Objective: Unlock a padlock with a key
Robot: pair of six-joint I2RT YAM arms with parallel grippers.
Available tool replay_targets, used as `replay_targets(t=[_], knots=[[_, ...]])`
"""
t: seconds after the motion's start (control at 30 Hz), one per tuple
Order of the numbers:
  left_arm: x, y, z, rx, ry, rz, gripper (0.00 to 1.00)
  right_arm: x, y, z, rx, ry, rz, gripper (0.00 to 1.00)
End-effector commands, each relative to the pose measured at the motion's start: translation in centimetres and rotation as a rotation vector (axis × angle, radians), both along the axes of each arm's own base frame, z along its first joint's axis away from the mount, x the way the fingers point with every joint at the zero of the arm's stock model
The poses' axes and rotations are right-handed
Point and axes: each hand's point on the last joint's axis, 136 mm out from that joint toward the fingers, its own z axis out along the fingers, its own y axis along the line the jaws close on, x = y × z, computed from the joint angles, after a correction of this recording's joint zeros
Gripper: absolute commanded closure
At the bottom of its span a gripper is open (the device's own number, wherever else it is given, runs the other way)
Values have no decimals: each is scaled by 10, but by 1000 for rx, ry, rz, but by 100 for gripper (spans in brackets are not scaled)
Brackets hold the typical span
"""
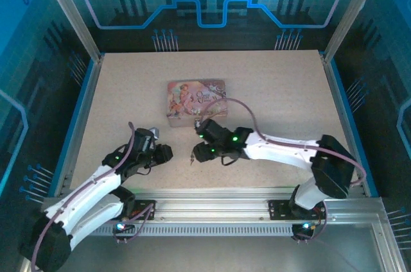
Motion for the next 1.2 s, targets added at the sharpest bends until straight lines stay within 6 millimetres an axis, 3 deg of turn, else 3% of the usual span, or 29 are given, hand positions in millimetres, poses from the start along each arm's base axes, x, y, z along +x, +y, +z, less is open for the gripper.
replay_targets(t=[0.0,0.23,0.6,1.17], knots=[[-7,21,0,64,-26,73,70,-15,2,-12,-86,77,-82,51],[-12,25,10,85,-61,46,68,-12,19,-26,-144,115,-115,65],[-8,27,17,92,-122,36,65,-1,32,-58,-279,175,-155,64],[-8,24,18,84,-148,14,64,11,33,-86,-339,231,-171,67]])
